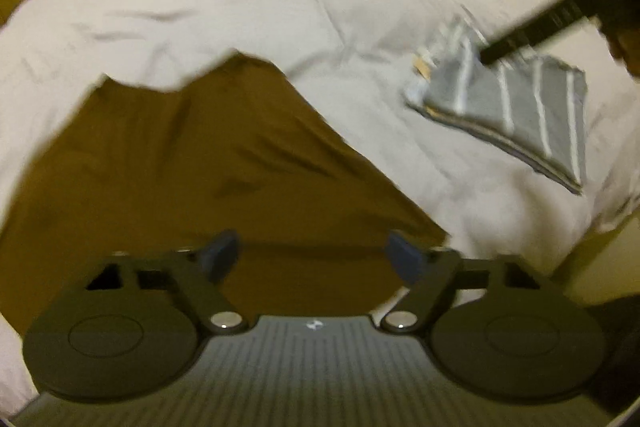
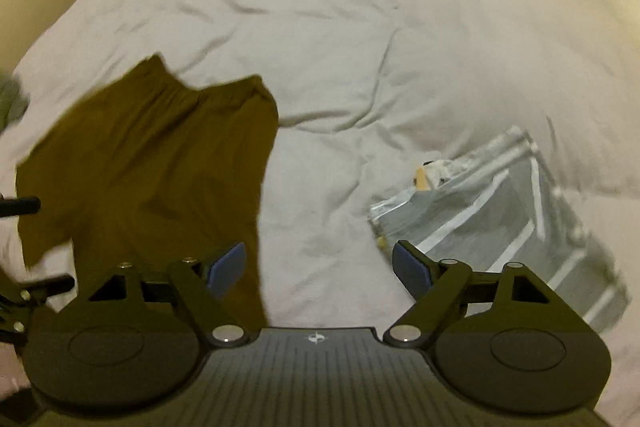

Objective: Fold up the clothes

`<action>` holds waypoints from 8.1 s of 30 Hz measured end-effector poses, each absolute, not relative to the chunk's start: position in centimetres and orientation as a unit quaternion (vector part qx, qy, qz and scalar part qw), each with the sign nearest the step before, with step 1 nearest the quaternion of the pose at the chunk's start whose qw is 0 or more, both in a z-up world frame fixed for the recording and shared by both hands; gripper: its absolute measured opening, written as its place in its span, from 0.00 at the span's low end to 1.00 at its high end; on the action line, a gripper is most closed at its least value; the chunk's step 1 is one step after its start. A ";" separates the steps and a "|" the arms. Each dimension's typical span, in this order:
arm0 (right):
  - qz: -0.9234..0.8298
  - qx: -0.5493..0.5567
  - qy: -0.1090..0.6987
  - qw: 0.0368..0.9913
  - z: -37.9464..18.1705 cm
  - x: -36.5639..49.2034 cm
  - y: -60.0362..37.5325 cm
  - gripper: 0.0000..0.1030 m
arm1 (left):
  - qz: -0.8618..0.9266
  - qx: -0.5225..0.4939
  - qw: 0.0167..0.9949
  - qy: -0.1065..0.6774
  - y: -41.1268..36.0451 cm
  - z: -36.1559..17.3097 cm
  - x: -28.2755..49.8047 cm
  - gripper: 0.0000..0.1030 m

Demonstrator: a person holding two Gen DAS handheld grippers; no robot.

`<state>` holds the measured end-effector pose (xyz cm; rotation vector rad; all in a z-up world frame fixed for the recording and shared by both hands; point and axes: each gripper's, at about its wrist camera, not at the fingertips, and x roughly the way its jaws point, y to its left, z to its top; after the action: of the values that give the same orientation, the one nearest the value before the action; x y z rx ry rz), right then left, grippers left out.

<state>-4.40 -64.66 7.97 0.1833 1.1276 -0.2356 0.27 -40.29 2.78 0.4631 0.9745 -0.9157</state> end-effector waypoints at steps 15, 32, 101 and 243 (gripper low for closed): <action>0.000 -0.006 0.566 0.825 5.2 -2.6 -67.4 0.74 | -0.380 0.277 0.751 0.464 -54.0 -7.1 -8.2 0.31; 0.157 -0.015 0.547 0.822 -2.0 14.5 -71.8 0.75 | -0.274 0.230 0.805 0.473 -52.5 -5.5 -7.1 0.04; 0.125 0.020 0.525 0.841 -5.7 43.8 -47.1 0.44 | -0.248 0.030 0.804 0.540 -5.3 -6.9 30.5 0.04; -0.117 0.025 0.242 0.963 -15.2 3.4 -34.2 0.68 | -0.528 0.240 0.794 0.182 -12.3 -8.7 11.4 0.07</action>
<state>3.36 -34.23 -15.16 0.0510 0.4906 -0.2374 11.38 -12.31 -8.72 0.5162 0.3907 -1.1359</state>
